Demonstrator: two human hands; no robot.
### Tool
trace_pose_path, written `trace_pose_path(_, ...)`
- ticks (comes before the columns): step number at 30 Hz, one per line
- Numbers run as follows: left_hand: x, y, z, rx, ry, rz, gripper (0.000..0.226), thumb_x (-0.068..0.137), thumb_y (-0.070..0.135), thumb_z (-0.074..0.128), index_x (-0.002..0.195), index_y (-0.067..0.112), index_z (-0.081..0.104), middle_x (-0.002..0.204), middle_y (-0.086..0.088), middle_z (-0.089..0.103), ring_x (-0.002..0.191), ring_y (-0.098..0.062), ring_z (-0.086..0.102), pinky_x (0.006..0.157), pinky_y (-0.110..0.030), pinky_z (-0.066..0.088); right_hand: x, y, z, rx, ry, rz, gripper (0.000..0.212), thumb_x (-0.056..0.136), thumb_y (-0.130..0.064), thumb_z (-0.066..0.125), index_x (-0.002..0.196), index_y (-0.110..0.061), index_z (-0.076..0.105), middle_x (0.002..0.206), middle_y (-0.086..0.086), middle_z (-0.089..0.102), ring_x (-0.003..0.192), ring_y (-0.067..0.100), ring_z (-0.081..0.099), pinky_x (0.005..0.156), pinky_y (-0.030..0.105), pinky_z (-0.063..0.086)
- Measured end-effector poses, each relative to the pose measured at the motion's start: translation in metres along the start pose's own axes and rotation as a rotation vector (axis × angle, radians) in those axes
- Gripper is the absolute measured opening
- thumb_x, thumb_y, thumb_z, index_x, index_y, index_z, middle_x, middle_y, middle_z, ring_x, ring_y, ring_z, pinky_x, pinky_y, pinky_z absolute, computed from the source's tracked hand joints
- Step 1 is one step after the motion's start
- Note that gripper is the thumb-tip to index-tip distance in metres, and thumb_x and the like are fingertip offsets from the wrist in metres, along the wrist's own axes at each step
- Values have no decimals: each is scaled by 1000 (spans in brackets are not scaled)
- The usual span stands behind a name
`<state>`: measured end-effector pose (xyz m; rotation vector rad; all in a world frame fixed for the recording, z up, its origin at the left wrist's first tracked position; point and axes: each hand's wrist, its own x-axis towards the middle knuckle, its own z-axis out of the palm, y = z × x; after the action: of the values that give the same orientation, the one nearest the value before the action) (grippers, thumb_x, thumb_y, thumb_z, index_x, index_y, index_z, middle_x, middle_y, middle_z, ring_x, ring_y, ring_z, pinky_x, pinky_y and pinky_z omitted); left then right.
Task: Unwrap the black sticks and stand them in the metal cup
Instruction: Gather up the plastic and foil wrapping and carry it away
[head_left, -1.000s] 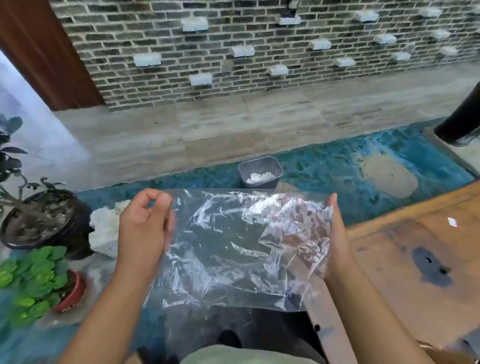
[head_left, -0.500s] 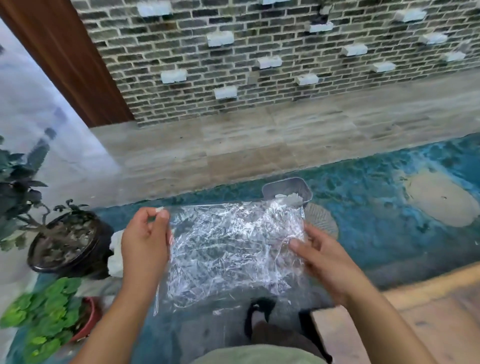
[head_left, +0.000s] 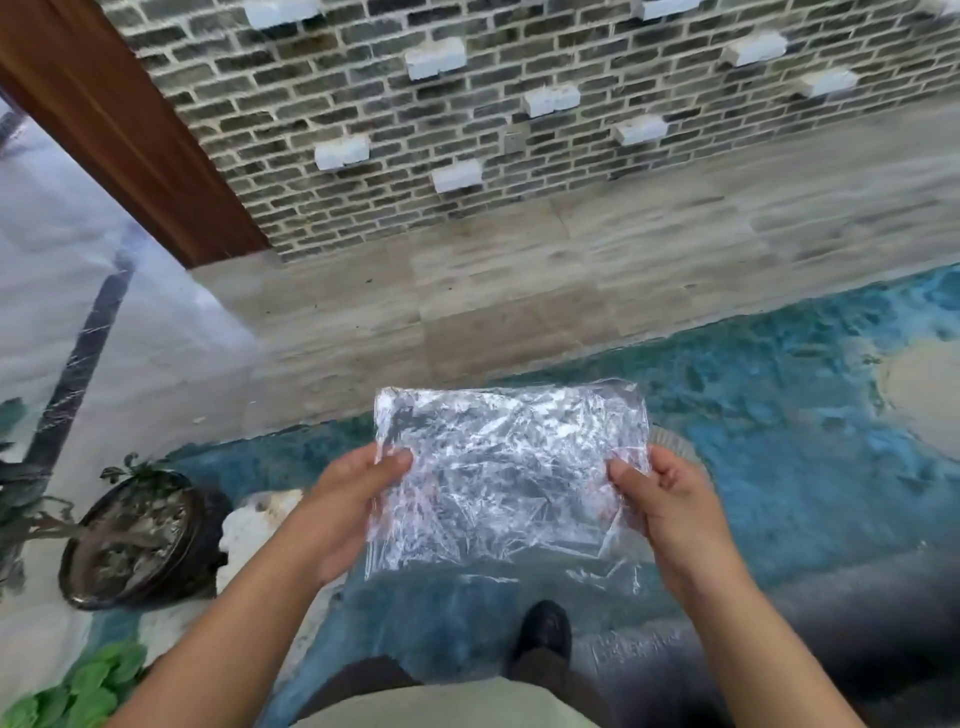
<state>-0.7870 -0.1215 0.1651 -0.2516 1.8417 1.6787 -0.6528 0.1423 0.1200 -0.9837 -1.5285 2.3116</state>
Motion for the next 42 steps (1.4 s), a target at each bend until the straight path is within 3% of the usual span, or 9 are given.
trace_pose_path(2,14,1,0,-12,-50,9,61,72,31,78,124,5,60,124,-8,67,120,-19,57,105,-34,40,9,-7,-1,-30,26,0,72,93,-11,66,153,-1,29,115,10,66,92,3,60,74,20,46)
trace_pose_path(4,27,9,2,7,-93,11,87,55,38,91,128,5,57,120,-6,71,112,-14,64,103,-29,46,19,-12,-2,-57,37,-10,60,94,-7,64,148,0,40,98,-6,66,85,-1,59,69,18,45)
trace_pose_path(6,43,14,7,17,-140,5,78,61,22,89,129,8,54,101,5,74,93,-4,67,80,-15,49,28,-15,-4,-97,68,-8,40,95,-4,63,133,-13,55,81,-23,62,75,-3,59,66,17,46)
trace_pose_path(9,69,18,13,41,-178,-64,73,85,3,69,148,6,31,114,2,62,107,-12,59,93,-23,43,40,-13,-6,-158,128,-3,18,94,-3,63,85,-19,61,56,-19,64,64,6,56,59,17,46)
trace_pose_path(14,120,32,20,124,-234,-158,58,75,13,76,129,4,56,117,-26,68,105,-36,63,92,-57,52,65,-16,0,-154,241,24,11,94,-8,65,104,-7,68,81,7,67,74,18,60,69,33,47)
trace_pose_path(19,206,54,27,269,-330,-120,22,90,-1,64,112,2,59,100,-20,75,74,-27,75,53,-33,59,105,-24,24,-126,345,43,8,94,-3,63,96,-7,70,70,4,70,56,11,62,51,20,48)
trace_pose_path(23,274,85,28,396,-381,-69,14,94,0,59,108,-1,62,99,-16,76,65,-18,75,46,-27,56,140,-26,48,-107,449,141,21,92,-4,66,76,-14,57,59,-1,42,50,11,38,44,20,37)
trace_pose_path(38,388,151,64,295,-471,-115,17,98,15,57,105,1,62,87,-13,77,64,-24,72,47,-26,54,231,-71,79,-92,558,187,27,94,-6,65,73,-15,50,62,1,45,53,12,36,47,23,30)
trace_pose_path(42,395,161,80,-122,-451,-274,61,98,53,36,116,2,65,106,-18,75,87,-30,73,85,-43,53,261,-91,67,-68,542,123,20,94,-2,61,80,-12,52,59,-1,54,58,14,37,49,25,26)
